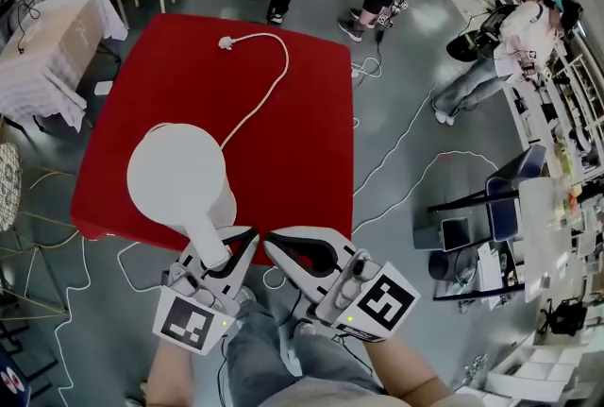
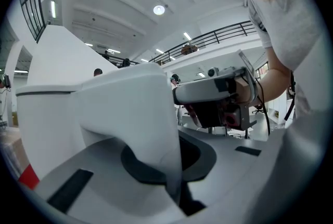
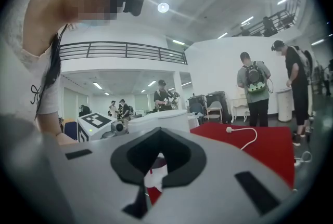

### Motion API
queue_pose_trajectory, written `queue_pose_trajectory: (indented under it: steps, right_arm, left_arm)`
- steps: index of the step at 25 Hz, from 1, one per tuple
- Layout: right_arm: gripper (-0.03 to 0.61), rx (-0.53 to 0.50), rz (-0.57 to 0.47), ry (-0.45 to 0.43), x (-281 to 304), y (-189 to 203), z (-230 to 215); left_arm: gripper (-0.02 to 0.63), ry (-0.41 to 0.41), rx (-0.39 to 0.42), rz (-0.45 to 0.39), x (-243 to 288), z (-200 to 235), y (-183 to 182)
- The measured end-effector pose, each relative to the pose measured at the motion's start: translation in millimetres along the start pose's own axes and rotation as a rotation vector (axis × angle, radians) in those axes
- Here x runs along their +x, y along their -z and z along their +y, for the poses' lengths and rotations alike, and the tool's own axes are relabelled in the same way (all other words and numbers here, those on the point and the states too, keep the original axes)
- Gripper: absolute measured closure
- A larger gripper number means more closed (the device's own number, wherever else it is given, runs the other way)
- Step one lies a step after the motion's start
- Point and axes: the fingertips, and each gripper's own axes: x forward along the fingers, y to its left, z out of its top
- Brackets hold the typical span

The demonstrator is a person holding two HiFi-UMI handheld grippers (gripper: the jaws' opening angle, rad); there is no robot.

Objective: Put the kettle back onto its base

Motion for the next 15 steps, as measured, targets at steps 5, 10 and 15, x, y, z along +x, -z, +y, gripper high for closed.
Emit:
queue_pose_trajectory:
  steps: [5,10,15]
  right_arm:
    - [0.571,0.002,0.000,0.001,-4,2,-3]
    - [0.571,0.009,-0.006,0.001,-6,3,-6]
    - [0.571,0.011,0.000,-0.008,-5,4,-1]
  left_arm:
    - [0.604,0.021,0.002,0.049,6,-19,15]
    - [0.604,0.028,0.019,0.002,9,-22,13]
    - [0.603,0.085,-0.002,-0.064,7,-26,8]
